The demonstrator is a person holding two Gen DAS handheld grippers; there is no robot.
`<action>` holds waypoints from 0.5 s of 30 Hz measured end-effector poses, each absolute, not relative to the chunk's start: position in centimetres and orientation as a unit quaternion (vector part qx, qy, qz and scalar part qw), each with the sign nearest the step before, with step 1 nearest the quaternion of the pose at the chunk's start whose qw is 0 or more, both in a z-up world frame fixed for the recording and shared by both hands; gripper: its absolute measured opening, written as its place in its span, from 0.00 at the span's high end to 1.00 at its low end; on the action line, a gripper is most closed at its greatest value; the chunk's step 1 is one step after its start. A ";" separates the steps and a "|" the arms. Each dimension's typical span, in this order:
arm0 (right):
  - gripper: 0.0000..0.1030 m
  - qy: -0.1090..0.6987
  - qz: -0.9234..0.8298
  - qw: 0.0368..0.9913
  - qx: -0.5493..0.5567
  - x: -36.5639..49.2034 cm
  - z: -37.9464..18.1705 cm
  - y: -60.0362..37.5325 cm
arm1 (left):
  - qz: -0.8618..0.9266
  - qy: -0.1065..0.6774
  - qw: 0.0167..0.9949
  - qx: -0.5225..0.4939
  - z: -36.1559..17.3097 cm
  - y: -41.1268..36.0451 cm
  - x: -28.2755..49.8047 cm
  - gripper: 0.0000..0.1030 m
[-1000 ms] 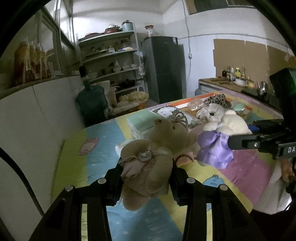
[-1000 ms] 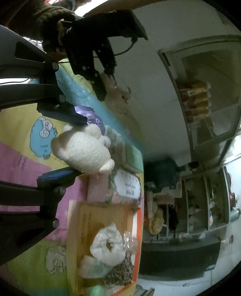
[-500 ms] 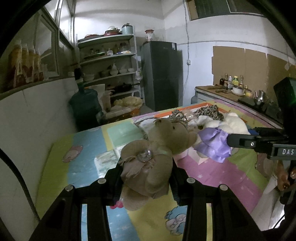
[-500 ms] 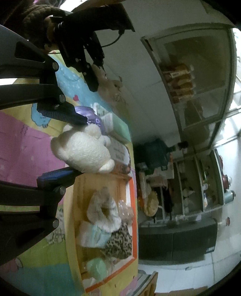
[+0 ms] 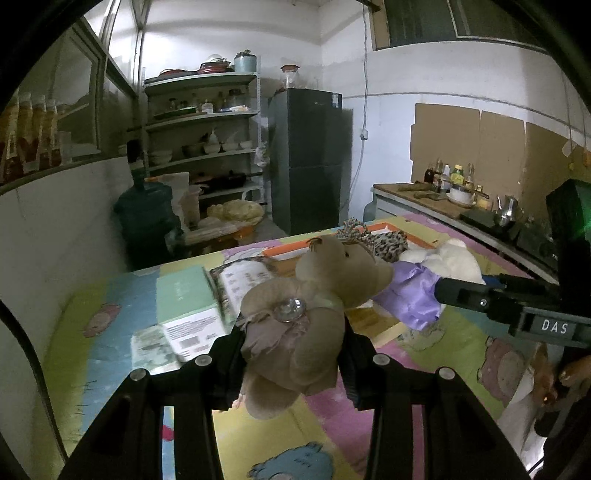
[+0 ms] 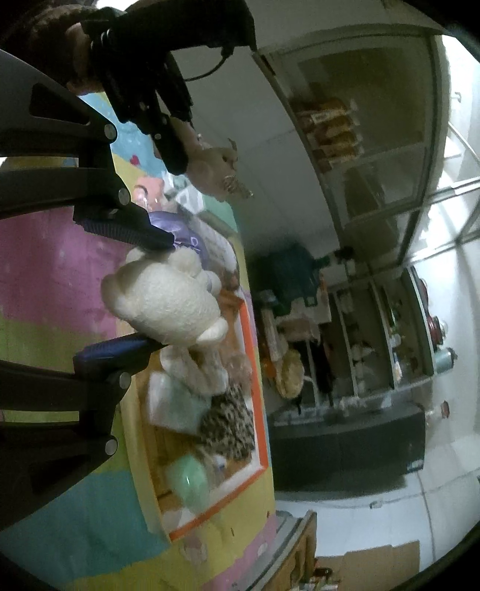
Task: Organize soft objects
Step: 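Lower the cream plush with the right tool while the left tool lowers the beige teddy into the tray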
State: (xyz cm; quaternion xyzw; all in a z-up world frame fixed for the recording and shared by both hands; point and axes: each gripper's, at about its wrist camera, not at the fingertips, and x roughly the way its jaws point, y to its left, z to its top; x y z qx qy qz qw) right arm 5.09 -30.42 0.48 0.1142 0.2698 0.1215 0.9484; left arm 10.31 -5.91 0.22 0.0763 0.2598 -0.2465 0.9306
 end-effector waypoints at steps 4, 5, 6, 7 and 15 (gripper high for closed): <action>0.55 0.264 0.108 0.951 0.121 5.0 0.6 -32.0 | -0.247 0.260 0.931 0.075 0.3 -7.0 10.6 0.58; 0.55 0.263 0.105 0.951 0.122 5.0 0.6 -32.4 | -0.247 0.259 0.931 0.076 0.3 -7.1 10.6 0.58; 0.55 0.261 0.102 0.952 0.124 5.0 0.7 -32.7 | -0.245 0.260 0.931 0.075 0.3 -7.6 10.6 0.58; 0.55 0.260 0.100 0.952 0.126 5.1 0.7 -33.1 | -0.243 0.260 0.931 0.073 0.4 -8.1 10.8 0.58; 0.55 0.256 0.084 0.954 0.130 5.4 0.7 -35.3 | -0.232 0.265 0.934 0.061 0.7 -10.9 11.9 0.58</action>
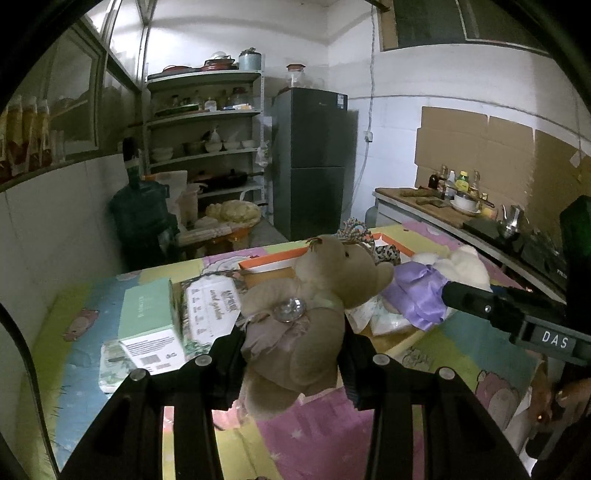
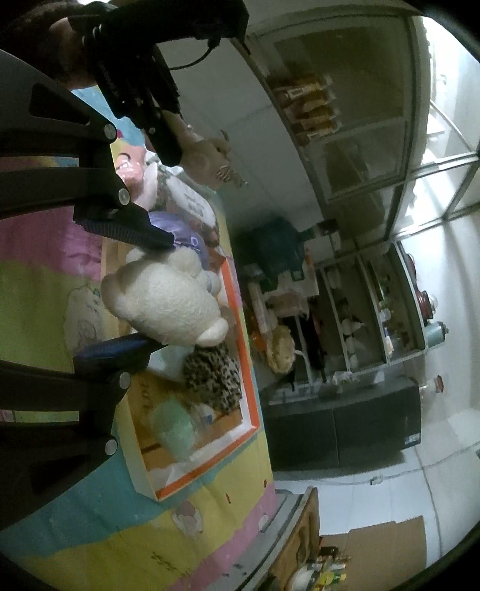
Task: Organize soft objects
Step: 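Lower the cream plush with the right tool while the left tool lowers the beige teddy into the tray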
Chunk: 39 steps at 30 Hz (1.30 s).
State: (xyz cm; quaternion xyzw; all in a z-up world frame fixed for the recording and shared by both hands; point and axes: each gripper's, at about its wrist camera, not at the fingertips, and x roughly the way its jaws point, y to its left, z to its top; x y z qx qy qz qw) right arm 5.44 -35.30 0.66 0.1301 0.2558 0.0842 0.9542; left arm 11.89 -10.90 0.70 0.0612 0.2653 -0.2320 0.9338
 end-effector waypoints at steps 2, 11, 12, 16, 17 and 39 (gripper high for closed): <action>0.55 0.254 0.082 0.955 0.130 5.5 0.7 -35.8 | -0.227 0.266 0.935 0.058 0.7 -11.3 12.1 0.58; 0.55 0.246 0.065 0.958 0.132 6.3 0.8 -38.2 | -0.214 0.275 0.937 0.040 0.4 -13.9 13.5 0.58; 0.55 0.245 0.063 0.958 0.132 6.4 0.8 -38.4 | -0.214 0.277 0.936 0.037 0.4 -14.1 13.7 0.58; 0.55 0.243 0.049 0.960 0.131 7.1 0.8 -39.6 | -0.214 0.287 0.933 0.027 0.1 -15.4 14.8 0.58; 0.55 0.243 0.046 0.960 0.131 7.3 0.7 -39.9 | -0.215 0.289 0.933 0.025 0.0 -15.6 14.9 0.58; 0.55 0.268 0.004 0.956 0.120 12.8 -0.2 -43.1 | -0.195 0.344 0.919 0.008 -2.9 -20.1 20.0 0.58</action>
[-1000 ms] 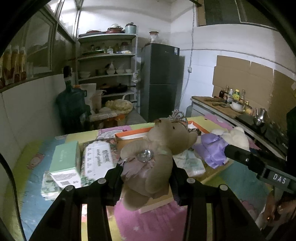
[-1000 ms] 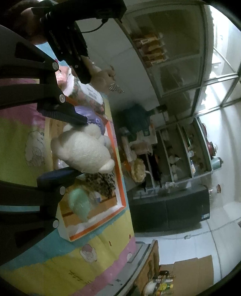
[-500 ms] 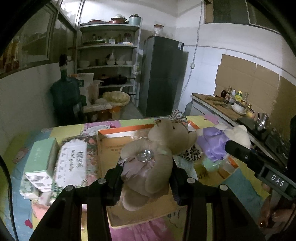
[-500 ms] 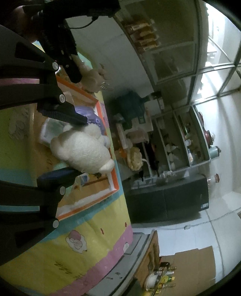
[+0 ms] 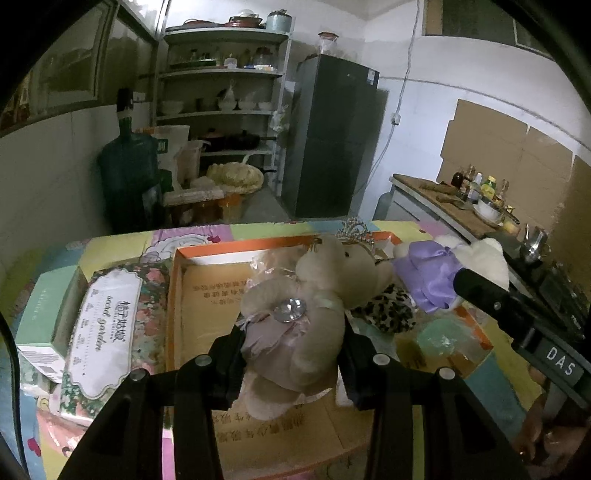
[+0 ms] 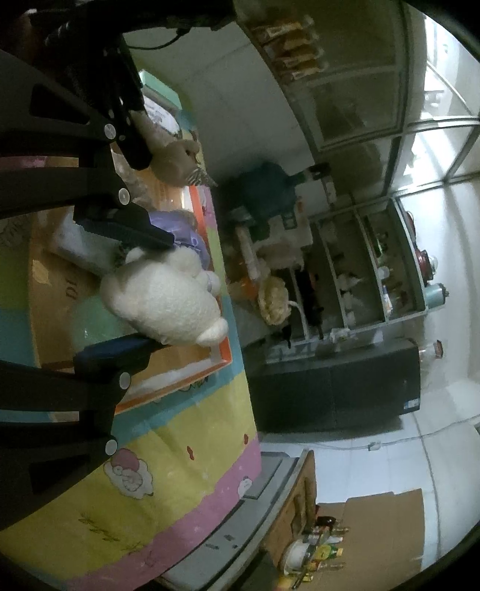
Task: Organize soft objects
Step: 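Lower the cream plush with the right tool while the left tool lowers the beige teddy into the tray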
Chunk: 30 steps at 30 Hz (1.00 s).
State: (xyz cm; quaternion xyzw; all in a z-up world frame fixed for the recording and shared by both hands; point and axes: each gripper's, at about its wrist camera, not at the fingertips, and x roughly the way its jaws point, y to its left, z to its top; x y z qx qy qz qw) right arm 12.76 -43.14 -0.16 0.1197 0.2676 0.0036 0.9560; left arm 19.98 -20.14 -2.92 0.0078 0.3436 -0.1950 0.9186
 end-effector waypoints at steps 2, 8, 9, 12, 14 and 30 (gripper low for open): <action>0.55 0.272 0.002 0.955 0.119 13.2 -0.4 -43.2 | -0.193 0.348 0.917 0.008 -3.2 -20.3 20.4 0.58; 0.55 0.283 0.006 0.952 0.116 14.4 -0.9 -43.3 | -0.187 0.357 0.915 0.013 -3.7 -20.8 21.6 0.58; 0.55 0.284 0.007 0.952 0.116 14.6 -1.0 -43.3 | -0.185 0.359 0.915 0.014 -3.9 -20.9 21.8 0.58; 0.55 0.290 0.012 0.950 0.114 15.3 -1.4 -43.1 | -0.181 0.366 0.913 0.017 -4.3 -21.1 22.4 0.58; 0.55 0.296 0.011 0.948 0.113 15.7 -1.7 -43.1 | -0.180 0.372 0.911 0.018 -4.7 -21.2 22.7 0.58; 0.50 0.330 0.023 0.935 0.130 17.5 -3.8 -43.7 | -0.181 0.391 0.902 0.009 -6.3 -21.3 23.8 0.53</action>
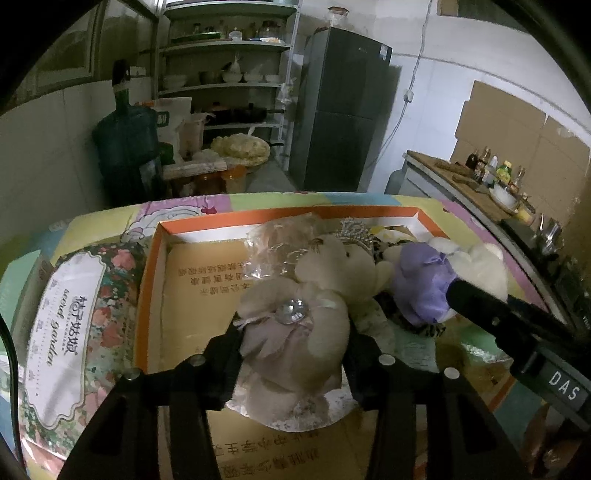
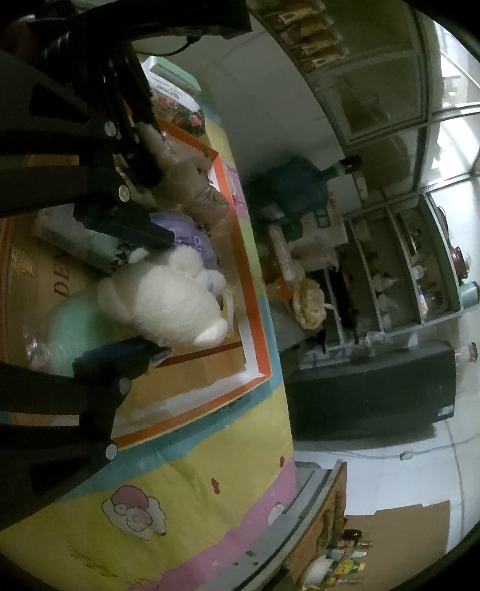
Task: Organize soft objects
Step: 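Lower the cream plush with the right tool while the left tool lowers the beige teddy into the tray, then open both tools and lift them away from the tray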
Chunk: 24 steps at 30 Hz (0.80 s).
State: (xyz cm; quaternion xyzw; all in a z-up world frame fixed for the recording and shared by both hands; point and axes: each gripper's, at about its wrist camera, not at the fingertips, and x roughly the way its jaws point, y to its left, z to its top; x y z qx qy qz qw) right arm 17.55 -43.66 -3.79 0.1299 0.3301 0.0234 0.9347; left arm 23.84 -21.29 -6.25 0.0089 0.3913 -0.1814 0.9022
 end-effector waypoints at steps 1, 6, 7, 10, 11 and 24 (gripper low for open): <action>0.49 0.330 0.022 0.935 0.130 17.5 -3.8 -43.6 | -0.182 0.391 0.902 0.005 -6.3 -21.2 23.8 0.52; 0.43 0.328 0.021 0.935 0.131 17.5 -3.9 -43.5 | -0.187 0.388 0.903 0.001 -6.2 -20.9 23.7 0.49; 0.43 0.328 0.020 0.935 0.131 17.5 -3.9 -43.5 | -0.187 0.387 0.903 0.004 -6.2 -20.9 23.6 0.48; 0.40 0.329 0.015 0.935 0.129 17.4 -3.9 -43.3 | -0.189 0.383 0.904 0.006 -6.1 -20.9 23.3 0.46; 0.40 0.328 0.014 0.936 0.130 17.4 -3.8 -43.3 | -0.189 0.382 0.905 0.006 -6.1 -20.9 23.3 0.45; 0.35 0.305 0.001 0.943 0.135 15.4 -2.3 -43.7 | -0.191 0.359 0.914 0.003 -4.3 -20.3 21.7 0.24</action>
